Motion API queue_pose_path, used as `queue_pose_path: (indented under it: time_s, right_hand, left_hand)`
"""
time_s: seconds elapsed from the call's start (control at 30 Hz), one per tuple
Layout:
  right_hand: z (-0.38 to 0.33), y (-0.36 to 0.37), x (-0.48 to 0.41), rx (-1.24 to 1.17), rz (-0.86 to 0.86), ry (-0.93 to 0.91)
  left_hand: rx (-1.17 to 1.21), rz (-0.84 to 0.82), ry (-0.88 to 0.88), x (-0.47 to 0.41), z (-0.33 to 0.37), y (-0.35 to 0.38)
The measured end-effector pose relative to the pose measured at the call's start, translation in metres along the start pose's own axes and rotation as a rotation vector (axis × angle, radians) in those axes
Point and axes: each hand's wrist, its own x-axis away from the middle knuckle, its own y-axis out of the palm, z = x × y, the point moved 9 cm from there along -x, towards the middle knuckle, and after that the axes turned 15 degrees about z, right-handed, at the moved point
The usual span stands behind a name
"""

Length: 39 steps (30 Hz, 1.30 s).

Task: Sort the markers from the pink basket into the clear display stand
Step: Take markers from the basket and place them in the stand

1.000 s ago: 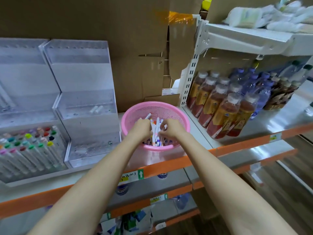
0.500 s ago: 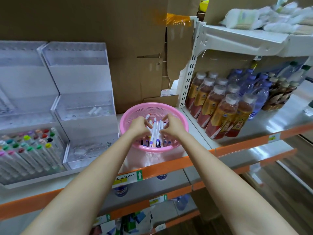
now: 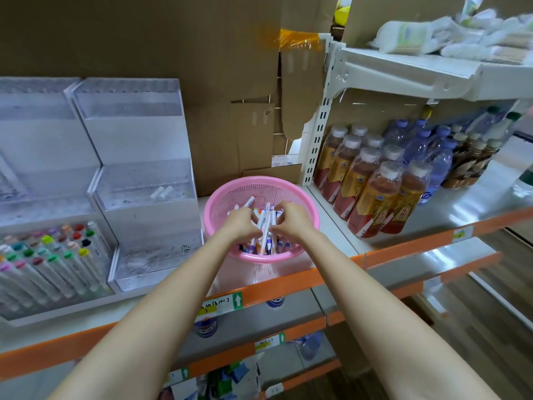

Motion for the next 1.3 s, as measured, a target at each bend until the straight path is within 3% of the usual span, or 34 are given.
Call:
queue_pose_path:
  time_s: [0.2, 0.4, 0.63, 0.83, 1.07, 1.3]
  right_hand:
    - [-0.01, -0.015, 0.001, -0.178, 0.105, -0.093]
    - [-0.027, -0.034, 0.011, -0.304, 0.216, -0.194]
    - [-0.081, -0.052, 0.024, -0.451, 0.267, -0.306]
    - [-0.143, -0.061, 0.033, -0.578, 0.268, -0.399]
    - [-0.221, -0.042, 0.043, -0.594, 0.278, -0.505]
    - [-0.303, -0.005, 0.061, -0.599, 0.242, -0.592]
  left_hand:
    - [0.392, 0.177, -0.071, -0.004, -0.003, -0.022]
    - [0.545, 0.311, 0.081, 0.008, 0.01, -0.049]
    - [0.385, 0.447, 0.37, 0.033, 0.038, -0.108]
    - [0.275, 0.549, 0.482, 0.055, 0.034, -0.173]
    - [0.224, 0.799, 0.41, 0.091, -0.017, -0.264]
    - [0.199, 0.847, 0.278, 0.117, -0.086, -0.319]
